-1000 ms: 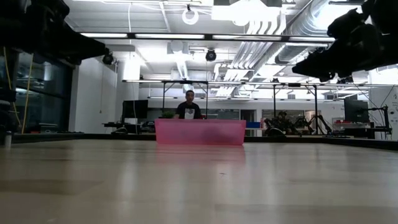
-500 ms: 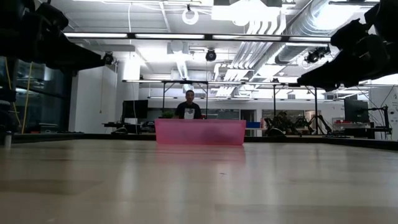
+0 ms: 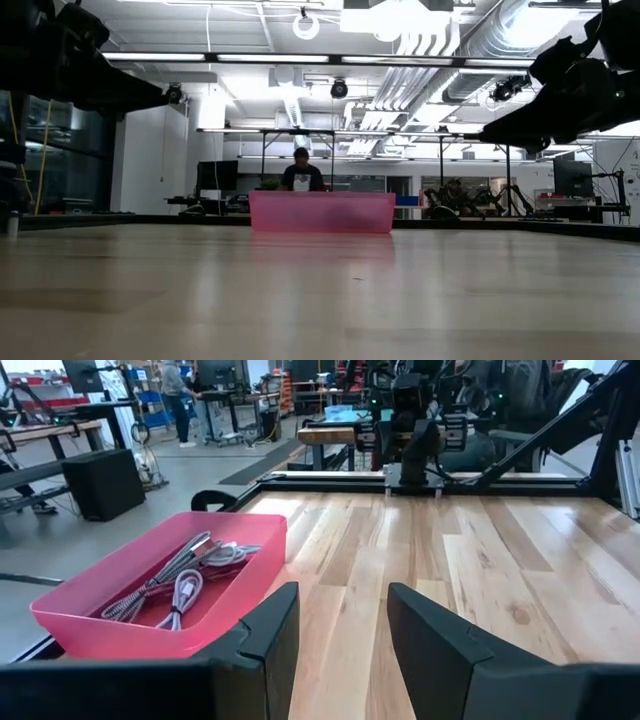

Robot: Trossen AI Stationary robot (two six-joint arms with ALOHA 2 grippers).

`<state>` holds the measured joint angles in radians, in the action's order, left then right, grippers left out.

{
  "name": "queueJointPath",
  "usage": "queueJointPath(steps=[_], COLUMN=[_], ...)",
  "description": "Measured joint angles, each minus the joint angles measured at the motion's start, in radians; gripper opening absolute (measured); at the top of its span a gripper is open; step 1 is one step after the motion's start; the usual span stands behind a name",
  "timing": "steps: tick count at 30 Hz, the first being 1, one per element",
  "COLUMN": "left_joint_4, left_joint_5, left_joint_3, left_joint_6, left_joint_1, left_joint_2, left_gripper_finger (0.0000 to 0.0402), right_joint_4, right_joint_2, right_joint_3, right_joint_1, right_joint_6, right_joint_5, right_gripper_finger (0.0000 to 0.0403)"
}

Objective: Pick and place USB-C Cables
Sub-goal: Return to Home Position

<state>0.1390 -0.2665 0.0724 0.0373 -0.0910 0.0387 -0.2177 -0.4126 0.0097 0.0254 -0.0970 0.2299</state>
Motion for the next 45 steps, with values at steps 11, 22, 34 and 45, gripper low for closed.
queueJointPath(steps=[11,22,34,45], left_joint_4=[0.000,-0.001,-0.001,-0.001], left_joint_5=[-0.002,-0.002,-0.002,-0.002], left_joint_3=[0.000,0.000,0.000,0.000], left_joint_6=[0.000,0.000,0.000,0.000], left_joint_1=[0.000,0.000,0.000,0.000], left_joint_2=[0.000,0.000,0.000,0.000], left_gripper_finger=[0.0133,0.0133,0.0133,0.0133], right_joint_4=[0.003,0.003,0.003,0.003], right_joint_2=[0.000,0.000,0.000,0.000], right_joint_3=[-0.001,-0.001,-0.001,-0.001], right_joint_1=[0.000,0.000,0.000,0.000], right_joint_6=[0.001,0.008,0.008,0.008], right_joint_5=[-0.003,-0.004,-0.004,-0.005], right_gripper_finger=[0.0128,0.0128,0.0128,0.0128])
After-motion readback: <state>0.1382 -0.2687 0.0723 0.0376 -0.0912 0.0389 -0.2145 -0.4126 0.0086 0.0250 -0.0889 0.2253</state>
